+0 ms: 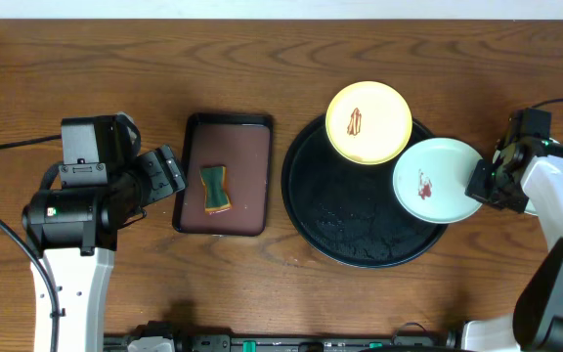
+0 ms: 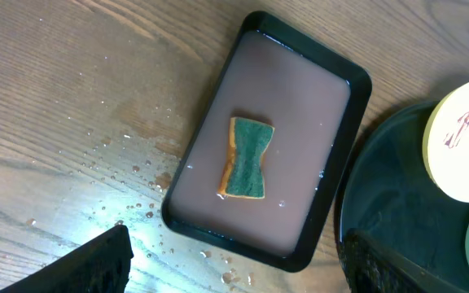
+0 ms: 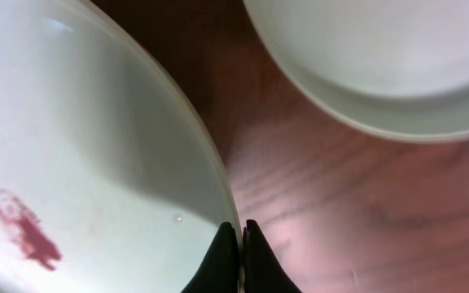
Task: Clean dirty plates on tray and stack at the side
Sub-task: 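Grip the rim of the other stained pale green plate with right gripper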
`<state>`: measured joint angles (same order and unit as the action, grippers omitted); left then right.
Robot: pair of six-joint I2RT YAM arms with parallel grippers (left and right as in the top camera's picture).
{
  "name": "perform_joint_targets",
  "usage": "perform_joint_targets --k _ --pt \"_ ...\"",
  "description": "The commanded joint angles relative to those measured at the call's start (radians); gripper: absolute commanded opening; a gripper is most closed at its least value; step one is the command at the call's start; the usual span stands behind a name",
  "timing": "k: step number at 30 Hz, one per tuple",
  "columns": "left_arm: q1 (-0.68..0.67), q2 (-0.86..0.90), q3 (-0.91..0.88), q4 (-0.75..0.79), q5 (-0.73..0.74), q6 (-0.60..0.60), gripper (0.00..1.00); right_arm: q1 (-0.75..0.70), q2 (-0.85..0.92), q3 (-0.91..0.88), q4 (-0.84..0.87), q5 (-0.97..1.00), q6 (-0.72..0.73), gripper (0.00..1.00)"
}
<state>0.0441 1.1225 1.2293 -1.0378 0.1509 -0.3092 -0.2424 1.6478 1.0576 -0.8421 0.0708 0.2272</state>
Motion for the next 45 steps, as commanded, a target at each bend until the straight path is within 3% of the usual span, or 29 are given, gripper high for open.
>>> perform_joint_targets --k 1,6,9,13,23,24,25,27,29,32,36,38,45 --pt "0.003 0.001 0.013 -0.002 -0.006 0.013 0.82 0.026 -0.108 0.025 -0.074 -0.04 0.012 0.01" --pt "0.003 0.001 0.013 -0.002 -0.006 0.013 0.82 0.089 -0.199 0.025 -0.157 -0.142 0.003 0.01" --pt "0.003 0.001 0.013 -0.002 -0.006 0.013 0.82 0.161 -0.201 0.02 -0.133 -0.248 -0.047 0.01" --pt "0.003 0.001 0.013 -0.002 -0.006 0.013 0.82 0.274 -0.177 -0.032 -0.048 -0.262 0.004 0.01" --pt "0.003 0.001 0.013 -0.002 -0.006 0.013 0.82 0.407 -0.09 -0.256 0.138 -0.262 0.495 0.01" --pt "0.003 0.001 0.013 0.003 -0.006 0.012 0.82 0.407 -0.09 -0.263 0.138 -0.259 0.516 0.06" --pt "0.003 0.0 0.013 0.032 -0.006 0.013 0.82 0.405 -0.09 -0.267 0.14 -0.254 0.52 0.23" --pt "0.003 0.001 0.013 0.044 -0.006 0.013 0.83 0.401 -0.09 -0.266 0.161 -0.251 0.485 0.41" --pt "0.003 0.001 0.013 0.044 -0.006 0.013 0.82 0.391 -0.091 -0.264 0.2 -0.248 0.402 0.41" --pt "0.003 0.001 0.013 0.045 -0.005 0.011 0.82 0.365 -0.091 -0.257 0.32 -0.158 0.137 0.42" --pt "0.003 0.0 0.013 0.012 0.026 -0.033 0.82 0.357 -0.087 -0.258 0.397 -0.079 -0.107 0.3" --pt "0.003 0.001 0.011 0.006 0.047 -0.043 0.83 0.357 -0.08 -0.258 0.398 -0.123 -0.109 0.22" --pt "-0.002 0.011 -0.057 -0.009 0.047 -0.043 0.83 0.369 -0.026 -0.258 0.379 -0.233 -0.113 0.24"
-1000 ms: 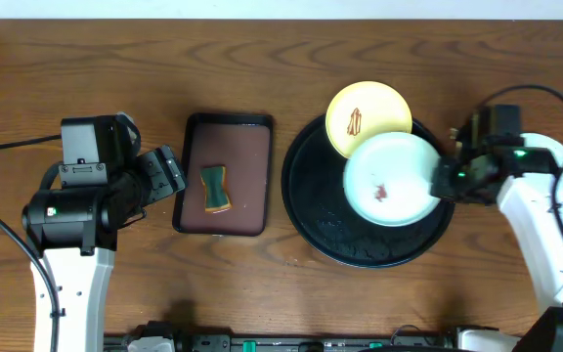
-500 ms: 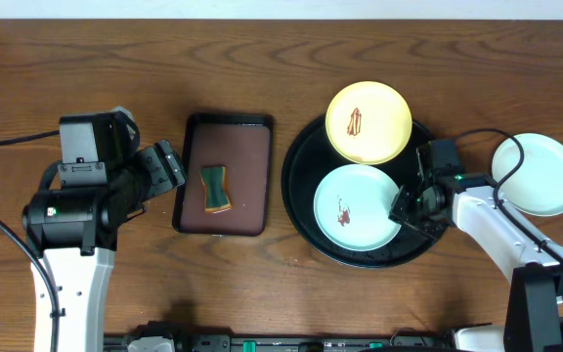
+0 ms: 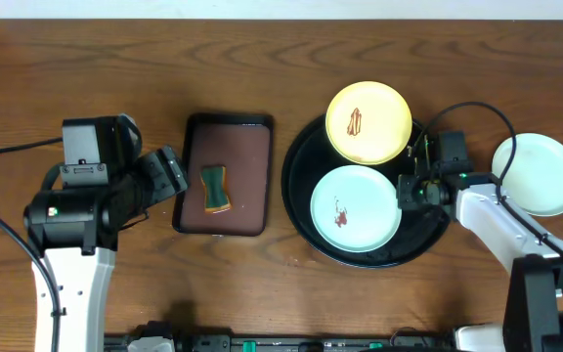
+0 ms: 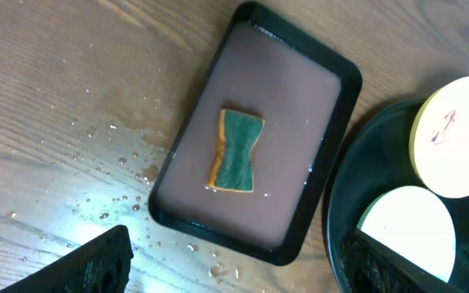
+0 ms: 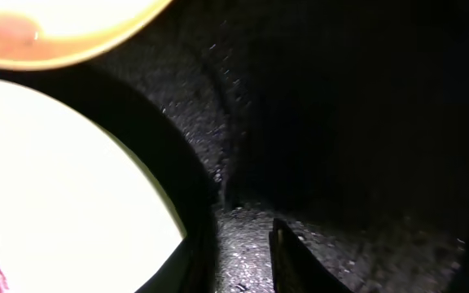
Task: Clean dirty plates on tray and stack at the side
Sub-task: 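Grip the rim of the other stained pale green plate with right gripper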
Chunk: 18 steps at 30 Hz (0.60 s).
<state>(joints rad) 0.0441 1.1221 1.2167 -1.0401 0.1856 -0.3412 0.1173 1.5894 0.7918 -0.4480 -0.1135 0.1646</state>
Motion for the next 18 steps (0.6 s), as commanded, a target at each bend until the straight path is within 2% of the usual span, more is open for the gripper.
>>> perform_joint_targets --k 1,9,15,18 --pt "-0.003 0.019 -0.058 -0.006 0.012 -0.011 0.82 0.009 0.036 0.008 -0.027 -0.064 -0.05 0.23" --pt "-0.03 0.106 -0.094 0.006 0.012 0.016 0.82 -0.013 -0.013 0.052 -0.051 -0.099 -0.08 0.23" --pt "-0.053 0.105 -0.094 0.02 0.01 0.016 0.82 -0.003 -0.058 0.063 -0.141 -0.128 -0.103 0.22" --pt "-0.072 0.105 -0.094 0.031 0.0 0.016 0.82 0.022 -0.052 0.044 -0.129 -0.127 -0.106 0.21"
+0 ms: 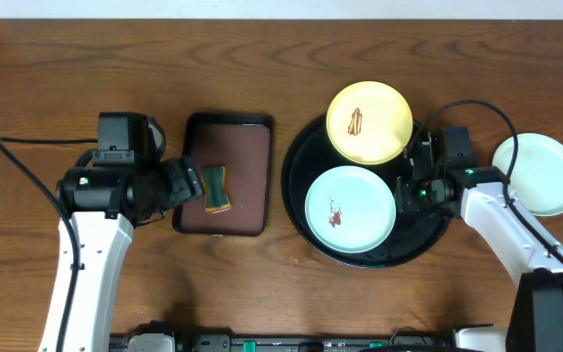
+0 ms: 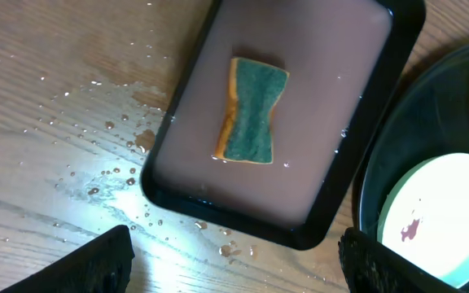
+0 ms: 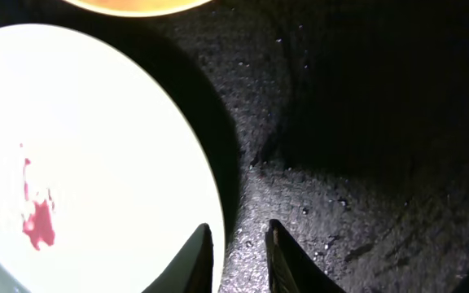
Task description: Clean dirty plates on tray and stack at the side
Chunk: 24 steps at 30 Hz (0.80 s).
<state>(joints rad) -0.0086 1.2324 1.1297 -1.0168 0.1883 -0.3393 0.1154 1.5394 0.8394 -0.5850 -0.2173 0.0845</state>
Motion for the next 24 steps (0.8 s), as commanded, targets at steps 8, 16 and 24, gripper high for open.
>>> perform_joint_targets --k 8,16,24 --pt "-0.091 -0.005 -0.007 0.009 -0.055 0.014 0.82 0.062 0.04 -0.097 0.163 0.079 -0.004 0.23" --pt "-0.157 0.062 -0.07 0.091 -0.13 0.013 0.78 0.062 0.058 -0.134 0.192 0.138 0.054 0.01" --pt "-0.168 0.266 -0.127 0.259 -0.155 0.005 0.62 0.062 0.058 -0.134 0.193 0.206 0.095 0.01"
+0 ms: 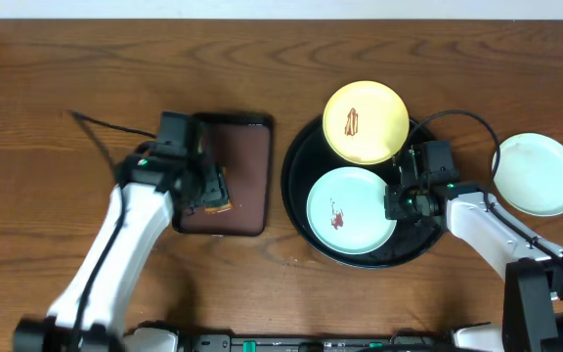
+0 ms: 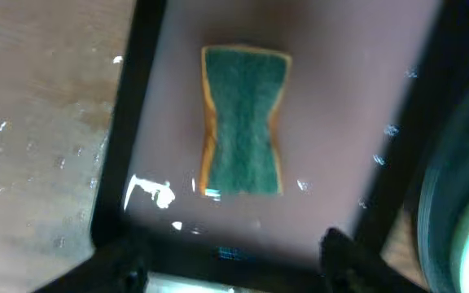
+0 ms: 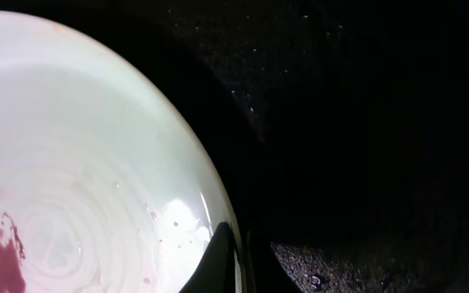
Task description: Clean dirty plates on tray and stack at the side
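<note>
A pale green plate (image 1: 345, 225) with a red stain (image 3: 2, 260) lies in the round black tray (image 1: 306, 171). My right gripper (image 3: 236, 262) is shut on its right rim, one finger over and one under. A yellow plate (image 1: 365, 119) with a brown stain leans on the tray's far edge. A green and orange sponge (image 2: 243, 130) lies in the rectangular tray (image 1: 252, 166) of brownish water. My left gripper (image 2: 230, 264) hangs just above the sponge's near end, its fingers (image 2: 340, 252) wide open and nothing between them.
A clean pale plate (image 1: 536, 174) sits on the wooden table to the right of the round tray. Water drops lie on the table (image 2: 31, 138) left of the rectangular tray. My right arm's cable (image 1: 457, 115) loops above the round tray's right edge.
My left arm has moved right, from beside the rectangular tray to over it, close above the sponge, still open. My right gripper's fingers, then apart astride the green plate's rim, are now shut on it.
At first my right gripper held the stained green plate half over the round tray's right edge. Then the plate lay inside the tray and the fingers stood apart at its rim. My left arm came nearer the sponge at each moment; now my right gripper grips the rim again.
</note>
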`<state>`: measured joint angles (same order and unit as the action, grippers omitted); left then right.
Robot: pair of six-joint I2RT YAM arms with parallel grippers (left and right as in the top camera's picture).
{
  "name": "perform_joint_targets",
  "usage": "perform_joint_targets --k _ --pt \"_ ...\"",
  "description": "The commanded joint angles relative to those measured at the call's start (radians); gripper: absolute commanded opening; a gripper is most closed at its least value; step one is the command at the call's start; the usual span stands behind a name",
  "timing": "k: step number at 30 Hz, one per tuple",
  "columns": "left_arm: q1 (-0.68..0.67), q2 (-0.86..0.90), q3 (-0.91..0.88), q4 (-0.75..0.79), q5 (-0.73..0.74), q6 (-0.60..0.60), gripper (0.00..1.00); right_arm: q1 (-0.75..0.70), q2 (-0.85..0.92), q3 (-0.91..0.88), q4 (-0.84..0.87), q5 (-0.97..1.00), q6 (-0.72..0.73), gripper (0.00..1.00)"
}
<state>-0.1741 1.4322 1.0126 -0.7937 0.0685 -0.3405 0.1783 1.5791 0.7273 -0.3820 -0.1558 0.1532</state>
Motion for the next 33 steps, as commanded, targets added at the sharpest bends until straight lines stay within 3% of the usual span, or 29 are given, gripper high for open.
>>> perform_joint_targets --k 1,4,5,6,9,11,19,21,22,23,28,33 --pt "-0.003 0.101 -0.01 0.059 -0.035 0.006 0.61 -0.001 0.018 -0.021 -0.01 0.144 0.026 0.01" --pt "-0.002 0.241 -0.01 0.142 -0.035 0.006 0.56 -0.001 0.018 -0.021 -0.01 0.143 0.026 0.01" --pt "-0.002 0.266 -0.01 0.156 -0.035 0.006 0.5 -0.001 0.018 -0.021 -0.011 0.14 0.026 0.01" --pt "-0.002 0.306 -0.01 0.179 -0.034 0.006 0.35 -0.001 0.018 -0.021 -0.011 0.138 0.026 0.01" --pt "-0.002 0.369 -0.01 0.209 -0.028 -0.014 0.1 -0.001 0.018 -0.021 -0.011 0.136 0.026 0.01" --pt "-0.002 0.388 -0.01 0.21 -0.028 -0.021 0.07 -0.001 0.018 -0.021 -0.012 0.136 0.026 0.01" --pt "-0.002 0.311 0.123 0.034 -0.027 -0.019 0.08 -0.001 0.018 -0.021 -0.014 0.126 0.026 0.01" --pt "-0.002 0.259 0.162 -0.011 -0.027 -0.019 0.17 -0.001 0.018 -0.021 -0.016 0.125 0.026 0.01" --pt "-0.002 0.221 0.161 -0.014 -0.028 -0.019 0.34 -0.001 0.018 -0.021 -0.019 0.125 0.026 0.01" --pt "-0.002 0.209 0.16 -0.014 -0.029 -0.019 0.41 -0.001 0.018 -0.021 -0.018 0.125 0.026 0.01" --pt "-0.002 0.22 0.109 -0.008 -0.028 -0.03 0.49 -0.001 0.018 -0.021 -0.014 0.124 0.026 0.01" --pt "-0.002 0.247 -0.002 -0.002 -0.028 -0.105 0.49 -0.001 0.018 -0.021 -0.018 0.121 0.026 0.01"
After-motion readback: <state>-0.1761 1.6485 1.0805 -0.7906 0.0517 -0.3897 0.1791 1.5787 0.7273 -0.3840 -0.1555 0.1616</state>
